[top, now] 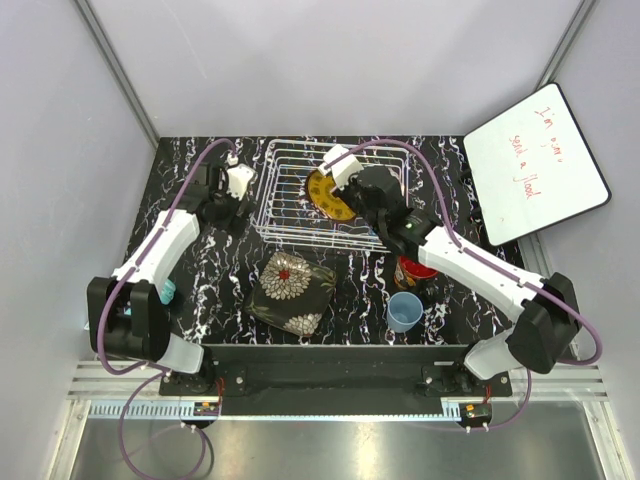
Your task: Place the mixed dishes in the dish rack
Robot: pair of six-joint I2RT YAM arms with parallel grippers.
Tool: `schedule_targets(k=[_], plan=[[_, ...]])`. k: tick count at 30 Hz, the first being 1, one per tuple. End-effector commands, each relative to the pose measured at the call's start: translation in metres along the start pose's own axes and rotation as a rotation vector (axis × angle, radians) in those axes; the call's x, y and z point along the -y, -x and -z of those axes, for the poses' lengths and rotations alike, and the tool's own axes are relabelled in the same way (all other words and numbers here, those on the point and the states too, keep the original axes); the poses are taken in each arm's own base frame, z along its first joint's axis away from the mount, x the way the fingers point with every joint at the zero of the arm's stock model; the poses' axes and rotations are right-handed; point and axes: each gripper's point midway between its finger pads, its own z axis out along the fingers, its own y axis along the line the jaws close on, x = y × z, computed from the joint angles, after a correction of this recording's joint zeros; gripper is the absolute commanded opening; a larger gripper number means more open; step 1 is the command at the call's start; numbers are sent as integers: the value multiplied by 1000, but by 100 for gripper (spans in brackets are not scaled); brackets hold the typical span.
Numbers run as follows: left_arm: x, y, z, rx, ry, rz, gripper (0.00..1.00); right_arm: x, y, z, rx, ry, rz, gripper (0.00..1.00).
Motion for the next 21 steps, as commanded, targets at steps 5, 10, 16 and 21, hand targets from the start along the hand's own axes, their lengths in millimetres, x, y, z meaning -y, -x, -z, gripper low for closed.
schedule_targets(k=[5, 10, 16, 21], plan=[[-1, 6, -6, 40, -9, 46, 90, 33, 7, 9, 123, -108, 157, 0], [-3, 9, -5, 47, -6, 51, 90, 43, -11, 21, 156, -138, 225, 0], [-1, 8, -9, 43, -16, 62, 90, 44, -22, 24, 169, -136, 312, 0], [-3, 8, -10, 45, -10, 67, 90, 46, -35, 18, 143, -120, 361, 0]])
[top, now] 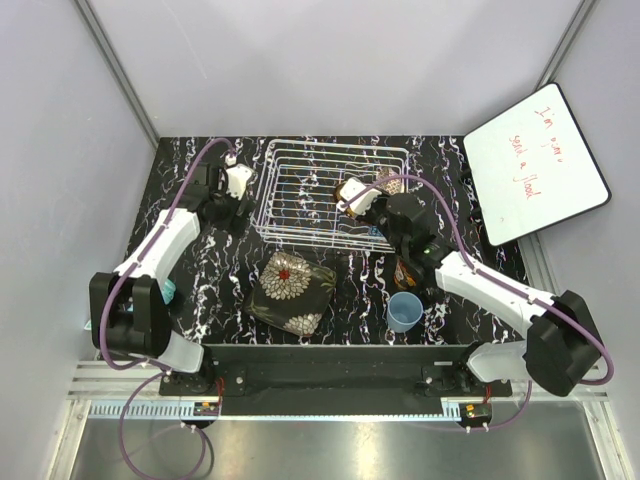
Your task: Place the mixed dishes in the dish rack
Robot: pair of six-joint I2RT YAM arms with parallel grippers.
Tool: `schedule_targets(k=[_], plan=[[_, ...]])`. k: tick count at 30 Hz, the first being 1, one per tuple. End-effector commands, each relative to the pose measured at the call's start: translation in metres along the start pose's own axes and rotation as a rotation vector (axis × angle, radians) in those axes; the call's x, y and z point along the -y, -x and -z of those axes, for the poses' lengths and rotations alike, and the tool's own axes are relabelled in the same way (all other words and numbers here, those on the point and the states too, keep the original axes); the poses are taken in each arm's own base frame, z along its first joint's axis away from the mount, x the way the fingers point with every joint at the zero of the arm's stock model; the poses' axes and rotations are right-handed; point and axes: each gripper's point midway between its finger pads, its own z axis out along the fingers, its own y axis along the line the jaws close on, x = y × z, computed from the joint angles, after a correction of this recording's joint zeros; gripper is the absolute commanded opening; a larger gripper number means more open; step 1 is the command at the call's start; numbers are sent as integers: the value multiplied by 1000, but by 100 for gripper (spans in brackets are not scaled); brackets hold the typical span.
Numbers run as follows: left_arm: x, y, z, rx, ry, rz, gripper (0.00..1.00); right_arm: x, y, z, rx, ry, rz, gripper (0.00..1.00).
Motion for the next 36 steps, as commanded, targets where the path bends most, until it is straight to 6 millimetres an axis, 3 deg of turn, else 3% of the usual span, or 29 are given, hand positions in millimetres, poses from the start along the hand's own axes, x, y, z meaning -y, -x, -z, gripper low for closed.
schedule_targets(k=[1, 6, 20, 31, 36], plan=[[-3, 11, -3, 48, -2, 19, 90, 22, 14, -1, 79, -50, 50, 0], [-4, 8, -6, 42, 2, 19, 90, 23, 7, -1, 69, -48, 47, 0], [-7, 10, -9, 49, 7, 28, 90, -10, -18, 0, 16, 61, 43, 0], [-6, 11, -14, 55, 8, 44, 90, -78, -39, 20, -32, 384, -10, 0], [-6, 12, -13, 63, 9, 51, 90, -93, -51, 23, -95, 437, -40, 0]])
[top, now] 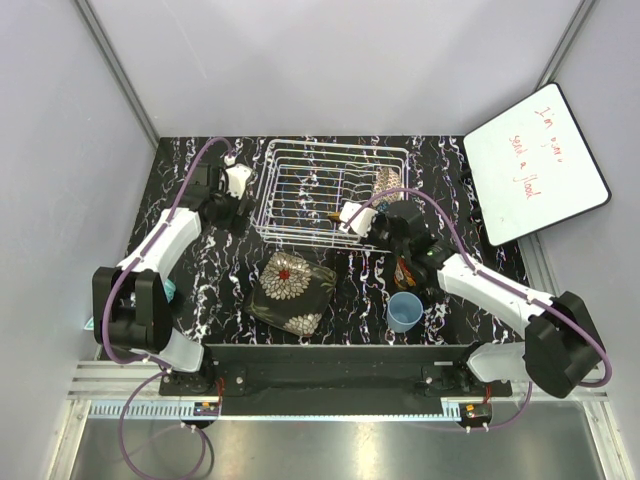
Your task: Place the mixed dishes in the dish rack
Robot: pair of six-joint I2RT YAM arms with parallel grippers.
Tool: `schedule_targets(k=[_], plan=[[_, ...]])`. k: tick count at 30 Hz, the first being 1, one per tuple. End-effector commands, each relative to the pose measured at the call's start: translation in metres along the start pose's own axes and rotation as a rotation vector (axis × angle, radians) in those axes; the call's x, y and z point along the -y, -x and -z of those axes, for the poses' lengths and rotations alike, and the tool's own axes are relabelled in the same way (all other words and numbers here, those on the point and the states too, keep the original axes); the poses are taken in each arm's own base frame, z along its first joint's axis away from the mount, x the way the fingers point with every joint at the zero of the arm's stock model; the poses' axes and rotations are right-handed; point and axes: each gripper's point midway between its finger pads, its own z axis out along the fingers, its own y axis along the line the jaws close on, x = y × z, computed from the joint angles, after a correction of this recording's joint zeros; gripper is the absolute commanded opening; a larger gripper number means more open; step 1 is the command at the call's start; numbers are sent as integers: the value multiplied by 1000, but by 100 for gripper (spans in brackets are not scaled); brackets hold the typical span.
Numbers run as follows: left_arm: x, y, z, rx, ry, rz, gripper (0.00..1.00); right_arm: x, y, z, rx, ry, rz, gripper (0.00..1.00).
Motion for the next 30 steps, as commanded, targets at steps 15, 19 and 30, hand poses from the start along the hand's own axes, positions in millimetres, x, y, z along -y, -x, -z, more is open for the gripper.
schedule_targets(k=[15, 19, 30], plan=[[-8, 30, 5, 96, 9, 6, 89, -33, -16, 11, -176, 118, -259, 22], [-12, 34, 9, 101, 17, 3, 89, -10, 3, 28, -146, 42, -331, 37], [-20, -16, 38, 22, 14, -399, 91, -73, 61, 89, -88, 384, -856, 85]])
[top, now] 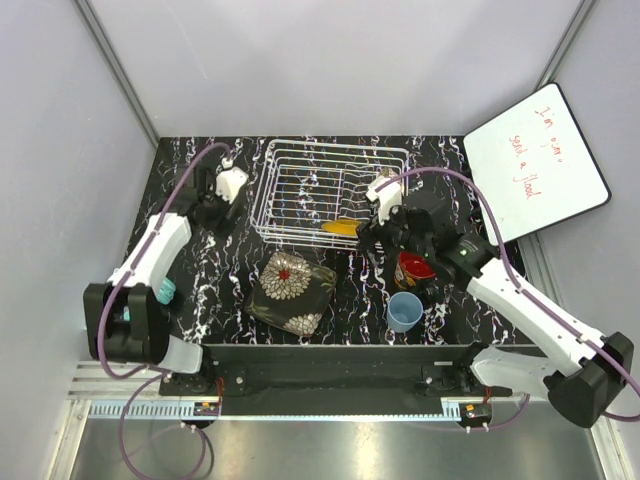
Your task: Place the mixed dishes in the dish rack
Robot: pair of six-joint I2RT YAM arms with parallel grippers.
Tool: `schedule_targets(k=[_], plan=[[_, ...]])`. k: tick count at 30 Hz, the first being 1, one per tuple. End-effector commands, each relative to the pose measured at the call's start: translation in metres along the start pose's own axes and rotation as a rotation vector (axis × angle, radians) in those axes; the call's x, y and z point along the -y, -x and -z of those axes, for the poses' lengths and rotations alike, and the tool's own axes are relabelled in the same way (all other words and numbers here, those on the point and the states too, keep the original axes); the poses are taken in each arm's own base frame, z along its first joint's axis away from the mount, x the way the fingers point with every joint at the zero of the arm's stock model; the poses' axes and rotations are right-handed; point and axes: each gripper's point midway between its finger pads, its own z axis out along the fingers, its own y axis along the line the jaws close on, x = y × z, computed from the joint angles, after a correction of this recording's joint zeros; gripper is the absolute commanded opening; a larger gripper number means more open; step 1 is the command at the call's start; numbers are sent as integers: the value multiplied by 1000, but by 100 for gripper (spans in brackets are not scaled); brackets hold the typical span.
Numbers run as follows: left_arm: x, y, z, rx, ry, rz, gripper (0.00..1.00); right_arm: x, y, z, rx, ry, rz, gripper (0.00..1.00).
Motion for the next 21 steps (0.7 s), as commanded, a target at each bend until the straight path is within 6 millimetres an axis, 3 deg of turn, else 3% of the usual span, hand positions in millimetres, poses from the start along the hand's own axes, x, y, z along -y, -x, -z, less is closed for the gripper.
schedule_targets(k=[1, 3, 4, 8, 9, 10, 14, 21], plan=[[14, -40, 17, -34, -48, -318, 91, -64, -41, 0, -170, 271, -276, 85], [22, -59, 17, -64, -67, -379, 90, -75, -66, -9, -254, 313, -296, 85], [28, -74, 17, -84, -86, -430, 90, -81, -68, -12, -262, 338, -301, 86], [42, -99, 10, -119, -134, -497, 90, -80, -82, -39, -343, 304, -341, 86], [46, -103, 8, -117, -151, -496, 90, -82, -90, -51, -384, 302, -361, 94], [48, -102, 6, -107, -155, -495, 90, -84, -93, -57, -400, 308, -376, 100], [61, -99, -7, -88, -186, -501, 89, -89, -104, -81, -416, 326, -397, 100], [83, -93, -24, -86, -234, -561, 90, -108, -138, -102, -449, 370, -538, 100]])
